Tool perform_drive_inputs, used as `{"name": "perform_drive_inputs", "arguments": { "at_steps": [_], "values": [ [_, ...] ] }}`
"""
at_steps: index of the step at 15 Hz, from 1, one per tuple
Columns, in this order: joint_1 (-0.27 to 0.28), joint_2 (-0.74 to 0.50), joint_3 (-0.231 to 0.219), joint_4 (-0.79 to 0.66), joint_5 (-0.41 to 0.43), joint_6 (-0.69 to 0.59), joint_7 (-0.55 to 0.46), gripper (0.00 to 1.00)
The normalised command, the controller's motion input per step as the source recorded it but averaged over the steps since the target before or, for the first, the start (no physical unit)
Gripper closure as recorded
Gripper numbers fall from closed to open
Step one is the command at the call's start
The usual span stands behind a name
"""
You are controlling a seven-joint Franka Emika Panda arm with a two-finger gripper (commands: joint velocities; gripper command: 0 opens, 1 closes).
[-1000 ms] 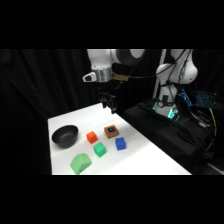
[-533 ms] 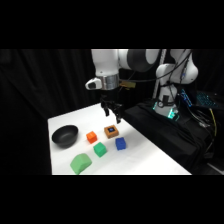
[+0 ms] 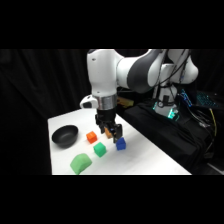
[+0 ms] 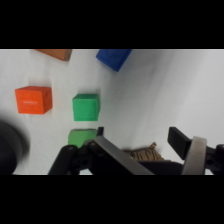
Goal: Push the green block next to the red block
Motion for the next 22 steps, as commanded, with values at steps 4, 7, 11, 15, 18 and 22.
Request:
{"name": "perform_drive_inputs", "arguments": {
  "at_steps": [4,7,11,15,18,22],
  "values": [
    [0.051,0.44,0.005,0.32,-0.116,0.23,0.11,0.0],
    [0.026,0.36,-0.031,0.25,-0.106,0.2,0.12,0.0],
    [0.01,0.28,-0.026,0.2,-0.075,0.18,0.1,0.0],
    [-0.011,0.2,-0.001,0.16,-0.042,0.13,0.08,0.0],
    [-0.069,0.14,-0.017,0.15,-0.029,0.09,0.03,0.0],
    [-0.108,0.06,-0.051,0.12,-0.039,0.06,0.0,0.0]
  ]
}}
